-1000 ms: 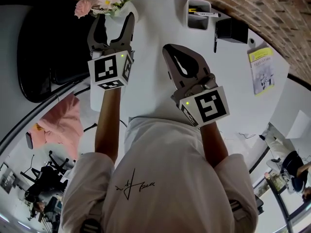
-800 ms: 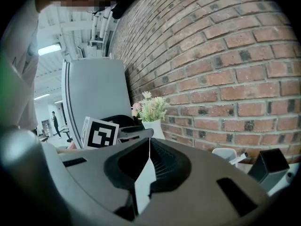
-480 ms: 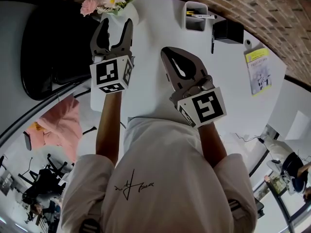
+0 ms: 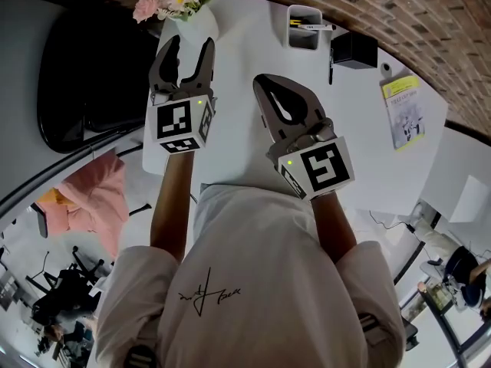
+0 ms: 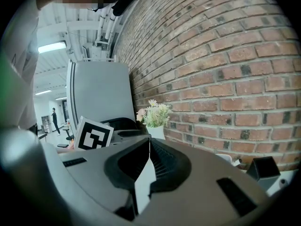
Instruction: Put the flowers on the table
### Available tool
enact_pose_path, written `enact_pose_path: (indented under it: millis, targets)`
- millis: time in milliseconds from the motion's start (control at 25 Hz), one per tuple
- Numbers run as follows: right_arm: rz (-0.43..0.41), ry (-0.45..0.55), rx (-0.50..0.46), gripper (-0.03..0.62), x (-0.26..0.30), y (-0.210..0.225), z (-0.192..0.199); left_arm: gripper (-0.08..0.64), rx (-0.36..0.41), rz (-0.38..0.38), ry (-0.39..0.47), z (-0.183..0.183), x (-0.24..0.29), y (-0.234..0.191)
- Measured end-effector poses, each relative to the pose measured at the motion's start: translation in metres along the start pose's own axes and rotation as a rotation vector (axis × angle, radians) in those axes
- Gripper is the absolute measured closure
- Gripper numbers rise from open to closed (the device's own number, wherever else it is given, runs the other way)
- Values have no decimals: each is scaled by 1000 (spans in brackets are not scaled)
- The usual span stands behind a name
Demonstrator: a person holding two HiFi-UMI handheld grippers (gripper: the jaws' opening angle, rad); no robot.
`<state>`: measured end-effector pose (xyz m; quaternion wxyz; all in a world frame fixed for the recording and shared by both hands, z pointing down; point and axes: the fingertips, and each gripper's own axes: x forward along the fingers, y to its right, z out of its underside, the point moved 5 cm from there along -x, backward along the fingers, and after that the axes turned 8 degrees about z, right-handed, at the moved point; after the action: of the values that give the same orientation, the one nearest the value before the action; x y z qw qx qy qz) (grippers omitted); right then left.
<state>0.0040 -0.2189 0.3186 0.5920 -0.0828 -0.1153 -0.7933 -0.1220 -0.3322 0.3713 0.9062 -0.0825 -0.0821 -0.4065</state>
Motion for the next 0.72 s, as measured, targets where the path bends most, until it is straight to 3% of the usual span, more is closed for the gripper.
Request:
enact_pose_path:
  millis: [720]
  targets:
    - [9,25,-28,566,-40,-9,-5,359,-49,2,-14,7,-44,30]
